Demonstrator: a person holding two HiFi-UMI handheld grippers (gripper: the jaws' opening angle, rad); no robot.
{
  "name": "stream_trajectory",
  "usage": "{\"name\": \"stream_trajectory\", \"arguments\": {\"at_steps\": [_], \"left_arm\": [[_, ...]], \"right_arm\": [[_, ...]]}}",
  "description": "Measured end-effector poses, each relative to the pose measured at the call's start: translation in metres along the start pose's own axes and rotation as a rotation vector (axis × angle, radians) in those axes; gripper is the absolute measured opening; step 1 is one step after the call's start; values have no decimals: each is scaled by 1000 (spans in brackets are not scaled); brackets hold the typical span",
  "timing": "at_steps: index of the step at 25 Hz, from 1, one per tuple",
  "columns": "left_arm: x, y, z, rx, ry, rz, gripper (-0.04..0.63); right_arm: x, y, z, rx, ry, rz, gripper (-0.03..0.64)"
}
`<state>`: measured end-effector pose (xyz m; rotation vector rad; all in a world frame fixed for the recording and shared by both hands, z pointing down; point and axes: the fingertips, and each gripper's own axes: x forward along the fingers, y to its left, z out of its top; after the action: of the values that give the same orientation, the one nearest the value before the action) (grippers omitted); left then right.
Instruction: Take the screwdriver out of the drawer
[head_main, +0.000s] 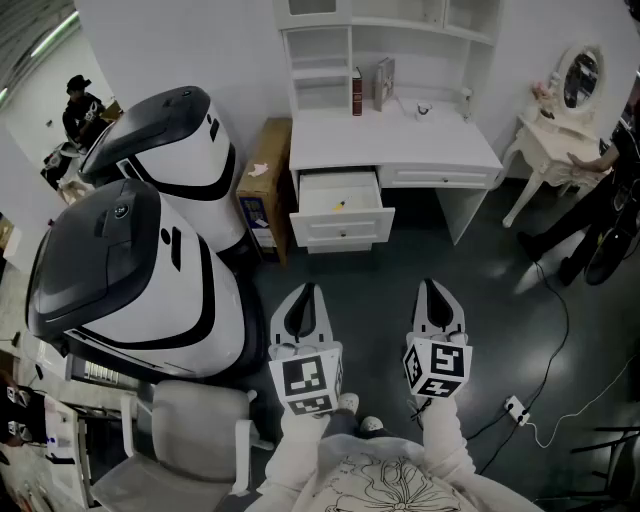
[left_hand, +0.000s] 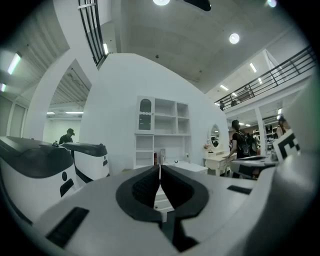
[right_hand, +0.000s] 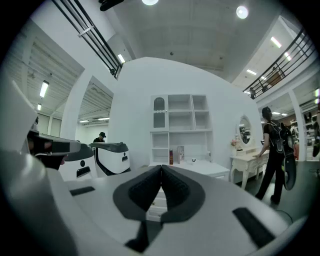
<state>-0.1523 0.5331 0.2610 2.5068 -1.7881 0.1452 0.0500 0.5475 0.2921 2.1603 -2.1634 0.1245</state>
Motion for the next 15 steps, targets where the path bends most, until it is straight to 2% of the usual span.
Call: {"name": "stream_trajectory", "arguments": {"at_steps": [15], "left_arm": [[14,11,-4,-1,7,-4,11]], "right_arm": [[15,4,-3,5,3,-11,3]]}}
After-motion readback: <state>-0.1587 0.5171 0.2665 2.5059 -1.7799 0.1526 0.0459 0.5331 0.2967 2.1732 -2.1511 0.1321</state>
